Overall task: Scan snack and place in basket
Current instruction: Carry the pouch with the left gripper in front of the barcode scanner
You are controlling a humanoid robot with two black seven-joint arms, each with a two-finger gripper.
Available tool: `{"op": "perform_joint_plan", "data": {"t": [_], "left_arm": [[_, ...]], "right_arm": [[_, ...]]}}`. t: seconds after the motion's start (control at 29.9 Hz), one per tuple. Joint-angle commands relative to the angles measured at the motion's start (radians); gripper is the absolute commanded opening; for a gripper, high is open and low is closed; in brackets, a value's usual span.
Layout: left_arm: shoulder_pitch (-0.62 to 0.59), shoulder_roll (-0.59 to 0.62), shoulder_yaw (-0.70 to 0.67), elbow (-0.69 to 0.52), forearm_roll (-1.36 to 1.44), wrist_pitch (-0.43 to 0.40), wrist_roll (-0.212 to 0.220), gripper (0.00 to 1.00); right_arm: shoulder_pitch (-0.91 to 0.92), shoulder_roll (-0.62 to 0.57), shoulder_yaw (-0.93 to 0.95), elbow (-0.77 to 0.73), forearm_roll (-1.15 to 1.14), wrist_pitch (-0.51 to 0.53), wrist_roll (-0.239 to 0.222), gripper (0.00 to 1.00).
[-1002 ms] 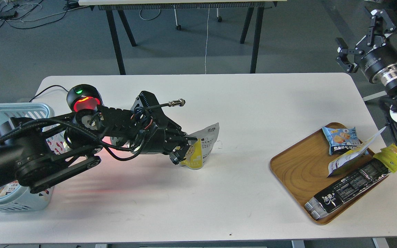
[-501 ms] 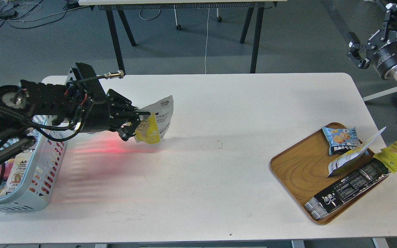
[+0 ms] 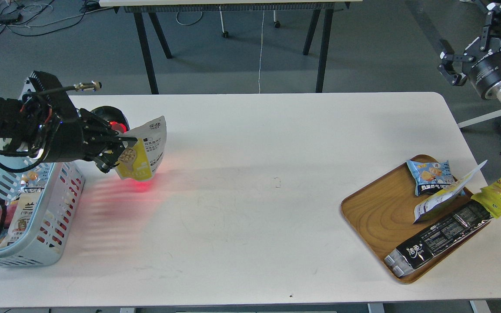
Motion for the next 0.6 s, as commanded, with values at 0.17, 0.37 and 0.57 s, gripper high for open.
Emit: {"op": "perform_joint_plan", "data": {"t": [0.17, 0.37, 0.57], "left_arm": [[0.0, 0.002, 0.003, -0.001, 0.0, -0.002, -0.002, 0.0], [0.001, 0.0, 0.004, -0.014, 0.0, 0.0, -0.002, 0.0], [0.012, -0.014, 0.004, -0.003, 0.0, -0.002, 0.014, 0.0]], "right_arm": [[-0.001, -0.003, 0.001, 0.0, 0.0, 0.002, 0.0, 1.0], [-0.001, -0.003, 0.012, 0.0, 0.0, 0.002, 0.0, 1.0], [-0.001, -0.001, 0.014, 0.0, 0.0, 0.002, 0.0, 0.99]]}}
